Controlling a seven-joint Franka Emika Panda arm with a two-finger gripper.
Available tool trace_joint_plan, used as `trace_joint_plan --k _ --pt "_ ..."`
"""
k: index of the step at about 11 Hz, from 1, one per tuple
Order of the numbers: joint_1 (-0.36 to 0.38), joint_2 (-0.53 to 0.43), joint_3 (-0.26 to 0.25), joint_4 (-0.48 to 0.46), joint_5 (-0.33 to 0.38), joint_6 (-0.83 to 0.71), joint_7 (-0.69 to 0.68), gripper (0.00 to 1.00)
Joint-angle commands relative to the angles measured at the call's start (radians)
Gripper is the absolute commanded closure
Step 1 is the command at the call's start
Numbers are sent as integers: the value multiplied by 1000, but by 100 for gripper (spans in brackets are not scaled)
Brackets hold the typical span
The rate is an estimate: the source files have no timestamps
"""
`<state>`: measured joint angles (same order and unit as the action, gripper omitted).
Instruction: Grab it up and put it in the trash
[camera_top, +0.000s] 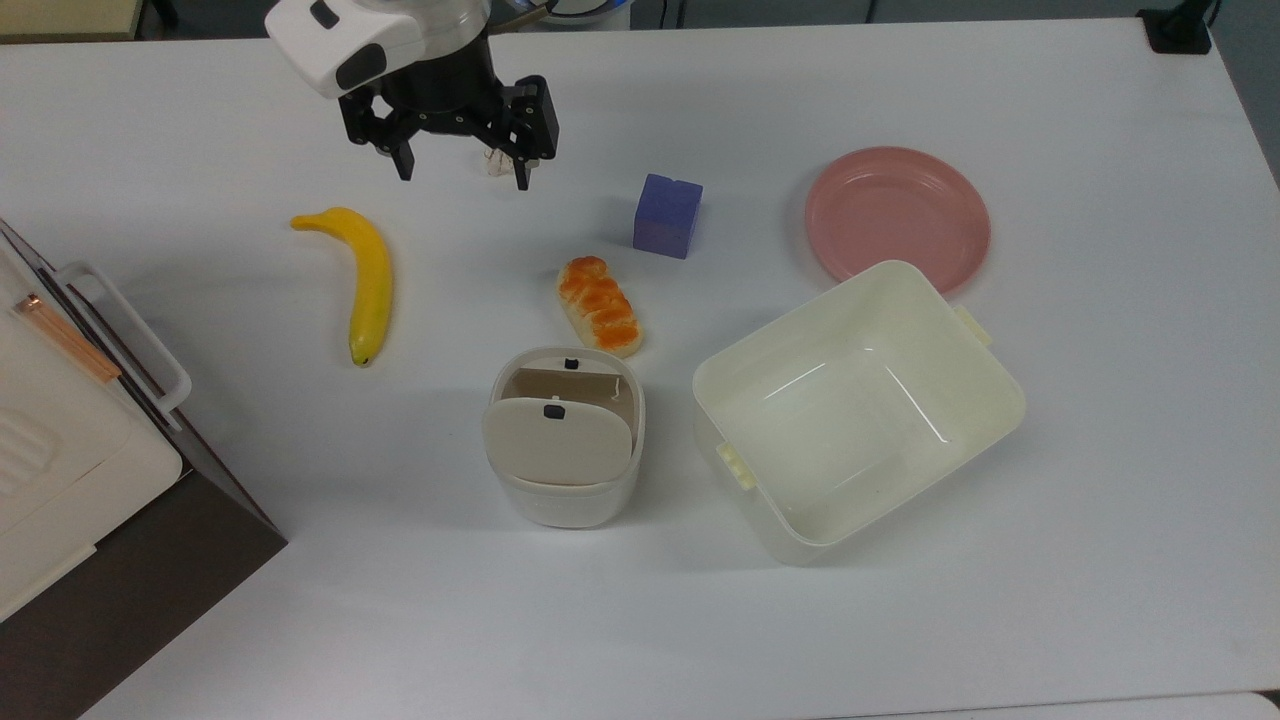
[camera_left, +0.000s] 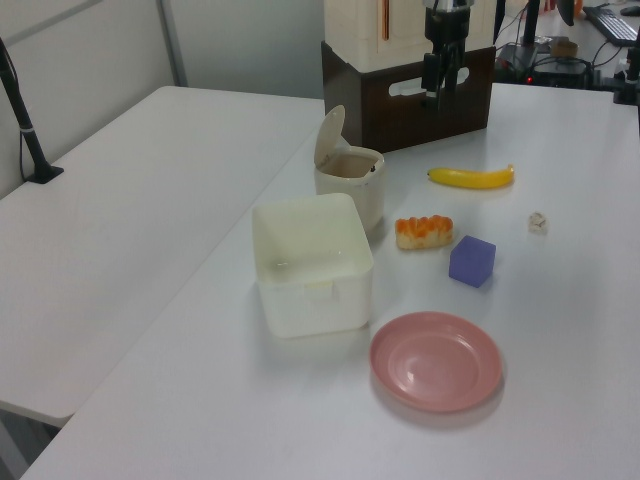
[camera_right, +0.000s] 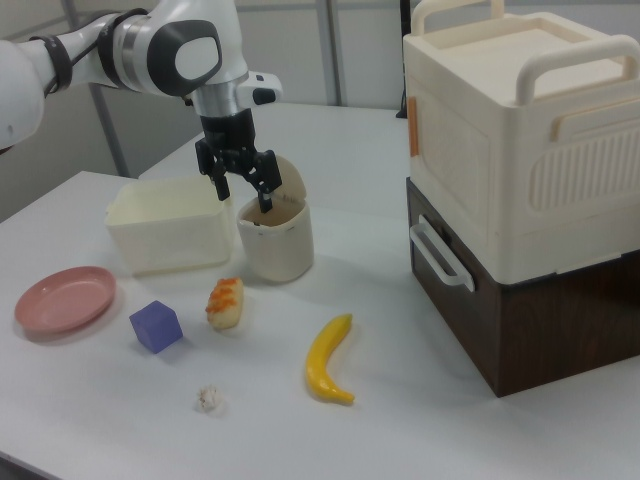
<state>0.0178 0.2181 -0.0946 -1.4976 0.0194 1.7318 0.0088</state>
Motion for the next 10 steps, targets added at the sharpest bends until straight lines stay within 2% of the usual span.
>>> trace_joint_plan --k 1,8,10 --pt "8 -16 -7 -15 -6 9 16 0" --pt "14 4 -4 -18 -6 25 2 0" --pt "20 26 1 -27 -6 26 -51 0"
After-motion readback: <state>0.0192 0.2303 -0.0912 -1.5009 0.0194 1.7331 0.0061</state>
